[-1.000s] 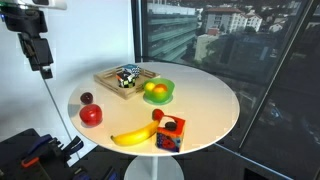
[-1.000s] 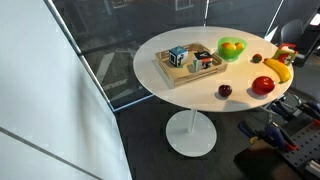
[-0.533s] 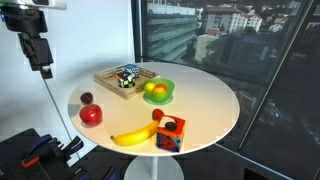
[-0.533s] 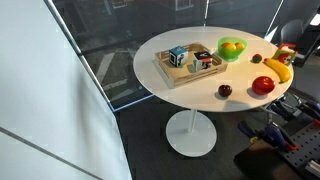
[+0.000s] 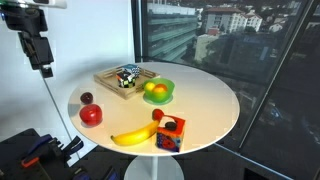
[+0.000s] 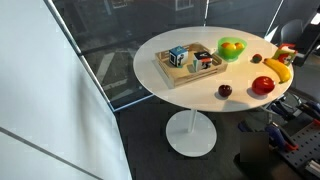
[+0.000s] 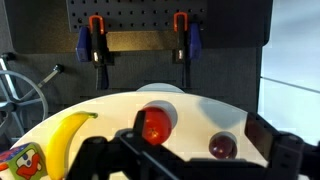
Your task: Put the apple inside the bowl
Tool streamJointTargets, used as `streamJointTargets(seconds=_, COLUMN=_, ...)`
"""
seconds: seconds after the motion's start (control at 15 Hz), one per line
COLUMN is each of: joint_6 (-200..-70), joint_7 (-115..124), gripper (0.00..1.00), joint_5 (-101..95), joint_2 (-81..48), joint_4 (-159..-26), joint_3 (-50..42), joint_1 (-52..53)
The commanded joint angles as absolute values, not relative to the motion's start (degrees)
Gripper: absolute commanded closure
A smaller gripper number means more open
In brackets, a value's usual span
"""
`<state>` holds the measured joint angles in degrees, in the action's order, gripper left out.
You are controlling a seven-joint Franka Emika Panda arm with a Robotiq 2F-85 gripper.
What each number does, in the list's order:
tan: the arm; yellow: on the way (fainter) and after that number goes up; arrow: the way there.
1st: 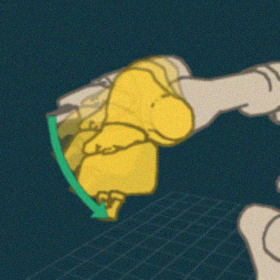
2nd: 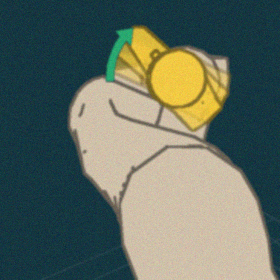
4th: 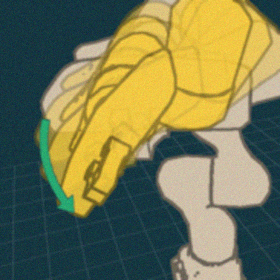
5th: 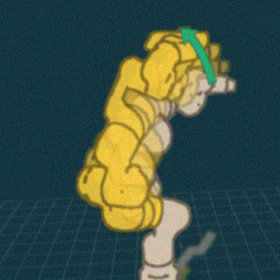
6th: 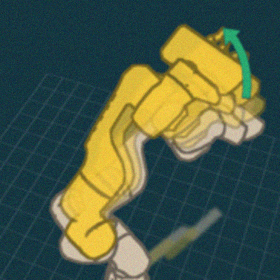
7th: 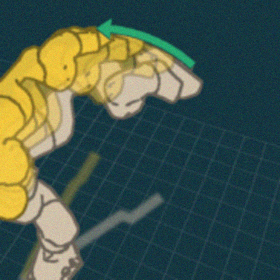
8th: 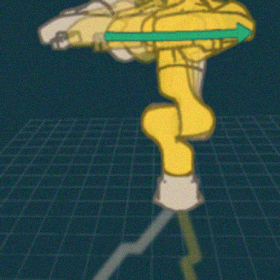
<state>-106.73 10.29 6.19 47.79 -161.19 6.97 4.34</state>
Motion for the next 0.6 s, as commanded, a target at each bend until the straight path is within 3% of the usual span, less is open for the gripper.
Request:
streamJointTargets(seconds=0.0, joint_6=-106.9, joint_7=11.0, gripper=0.00, joint_5=6.4, joint_2=45.8, joint_4=-158.8, joint_3=8.2, joint_1=4.6)
streamJointTargets(seconds=0.53, joint_6=-111.4, joint_7=17.2, gripper=0.00, joint_5=2.9, joint_2=39.9, joint_4=-156.1, joint_3=13.9, joint_1=3.1)
